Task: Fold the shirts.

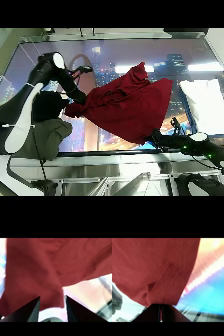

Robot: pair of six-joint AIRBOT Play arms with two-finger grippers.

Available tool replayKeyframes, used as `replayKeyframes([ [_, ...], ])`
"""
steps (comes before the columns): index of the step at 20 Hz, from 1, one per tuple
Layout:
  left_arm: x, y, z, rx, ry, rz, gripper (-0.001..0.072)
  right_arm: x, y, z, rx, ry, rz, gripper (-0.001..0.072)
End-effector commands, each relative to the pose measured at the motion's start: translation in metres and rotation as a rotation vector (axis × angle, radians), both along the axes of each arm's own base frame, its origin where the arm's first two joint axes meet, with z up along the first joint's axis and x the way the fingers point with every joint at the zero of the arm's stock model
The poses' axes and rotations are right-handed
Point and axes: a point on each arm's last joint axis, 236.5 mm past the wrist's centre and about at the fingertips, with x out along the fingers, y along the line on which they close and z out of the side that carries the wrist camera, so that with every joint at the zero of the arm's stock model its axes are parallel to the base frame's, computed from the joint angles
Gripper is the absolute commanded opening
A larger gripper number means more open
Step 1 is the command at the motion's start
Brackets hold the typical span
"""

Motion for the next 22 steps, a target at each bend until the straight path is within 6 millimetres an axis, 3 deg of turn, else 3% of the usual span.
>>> replayKeyframes([
  [1, -0.009, 0.001, -0.016, 0.107, 0.012, -0.035, 0.0336, -0.002, -0.002, -0.003, -0.020, -0.015, 0.029, 0.0015],
  [3, -0.010, 0.013, -0.025, 0.188, 0.007, -0.022, 0.0336, -0.002, -0.002, -0.003, -0.022, -0.018, 0.033, 0.0015],
  [7, -0.023, 0.010, -0.045, 0.235, 0.018, -0.057, 0.0336, -0.002, -0.002, -0.002, -0.026, -0.029, 0.046, 0.0015],
  [10, 0.010, 0.031, -0.045, 0.385, -0.145, -0.038, 0.0335, -0.002, -0.002, -0.002, -0.027, -0.035, 0.053, 0.0015],
  [11, 0.015, 0.035, -0.043, 0.411, -0.172, -0.030, 0.0279, -0.002, -0.002, -0.002, -0.027, -0.035, 0.054, 0.0015],
  [12, 0.016, 0.038, -0.042, 0.426, -0.176, -0.016, 0.0040, -0.002, -0.001, -0.002, -0.025, -0.034, 0.056, 0.0015],
  [13, 0.015, 0.039, -0.042, 0.430, -0.169, -0.005, 0.0007, -0.002, 0.000, -0.001, -0.022, -0.038, 0.063, 0.0015],
  [15, 0.015, 0.039, -0.038, 0.425, -0.175, 0.004, 0.0010, 0.002, 0.003, 0.006, -0.010, -0.060, 0.089, 0.0015],
  [17, 0.022, 0.034, -0.022, 0.397, -0.230, 0.013, 0.0018, 0.015, 0.003, 0.016, -0.009, -0.098, 0.099, 0.0015],
  [19, 0.035, 0.030, 0.005, 0.335, -0.316, 0.060, 0.0019, 0.036, -0.014, 0.030, -0.036, -0.145, 0.103, 0.0014],
  [20, 0.039, 0.024, 0.021, 0.244, -0.339, 0.112, 0.0019, 0.051, -0.033, 0.037, -0.067, -0.171, 0.091, 0.0014],
  [22, 0.041, 0.009, 0.052, -0.028, -0.298, 0.271, 0.0019, 0.087, -0.093, 0.059, -0.151, -0.231, 0.008, 0.0014],
])
